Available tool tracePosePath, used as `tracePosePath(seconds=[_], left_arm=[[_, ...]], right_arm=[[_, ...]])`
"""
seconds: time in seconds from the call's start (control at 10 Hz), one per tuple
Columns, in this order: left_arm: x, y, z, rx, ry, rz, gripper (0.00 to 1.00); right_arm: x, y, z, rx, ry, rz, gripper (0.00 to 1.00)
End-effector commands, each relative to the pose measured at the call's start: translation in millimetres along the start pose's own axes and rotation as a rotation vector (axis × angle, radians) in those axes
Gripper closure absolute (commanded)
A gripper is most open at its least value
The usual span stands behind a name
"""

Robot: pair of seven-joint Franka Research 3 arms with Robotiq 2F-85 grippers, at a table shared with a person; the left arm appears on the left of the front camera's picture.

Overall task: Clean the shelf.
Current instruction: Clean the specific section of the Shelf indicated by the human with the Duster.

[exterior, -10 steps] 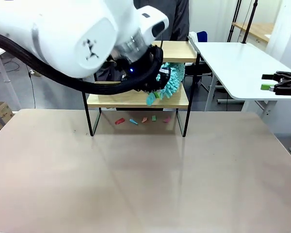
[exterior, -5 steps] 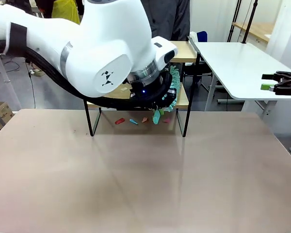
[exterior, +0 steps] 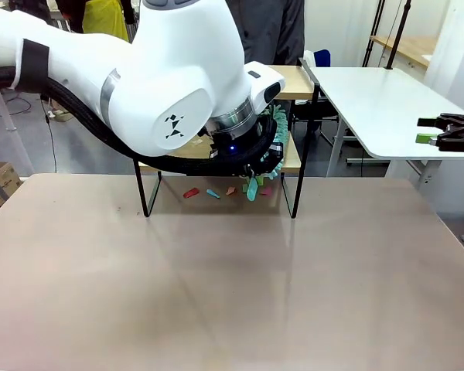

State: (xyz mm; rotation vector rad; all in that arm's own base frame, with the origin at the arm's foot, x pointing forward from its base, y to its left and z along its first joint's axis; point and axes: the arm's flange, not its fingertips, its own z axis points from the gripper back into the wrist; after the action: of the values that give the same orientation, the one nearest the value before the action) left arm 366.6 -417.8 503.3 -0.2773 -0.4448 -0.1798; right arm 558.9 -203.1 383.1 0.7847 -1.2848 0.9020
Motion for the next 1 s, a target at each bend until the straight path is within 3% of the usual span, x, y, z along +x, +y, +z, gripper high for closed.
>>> tracePosePath(seconds=[0.0, 0.3, 0.5, 0.9], left_arm=[[-2, 17, -1, 0.025, 0.048, 0.033, 0.87], [-15, 68, 7, 0.127, 0.135, 0.077, 0.87], [-20, 110, 23, 0.271, 0.179, 0.094, 0.87], [-25, 156, 53, 0.463, 0.217, 0.139, 0.87]], right_arm=[[3, 0, -2, 0.002, -0.003, 0.005, 0.0], [3, 0, -2, 0.002, -0.003, 0.005, 0.0], [3, 0, -2, 0.002, -0.003, 0.005, 0.0], [3, 0, -2, 0.002, -0.003, 0.005, 0.0]])
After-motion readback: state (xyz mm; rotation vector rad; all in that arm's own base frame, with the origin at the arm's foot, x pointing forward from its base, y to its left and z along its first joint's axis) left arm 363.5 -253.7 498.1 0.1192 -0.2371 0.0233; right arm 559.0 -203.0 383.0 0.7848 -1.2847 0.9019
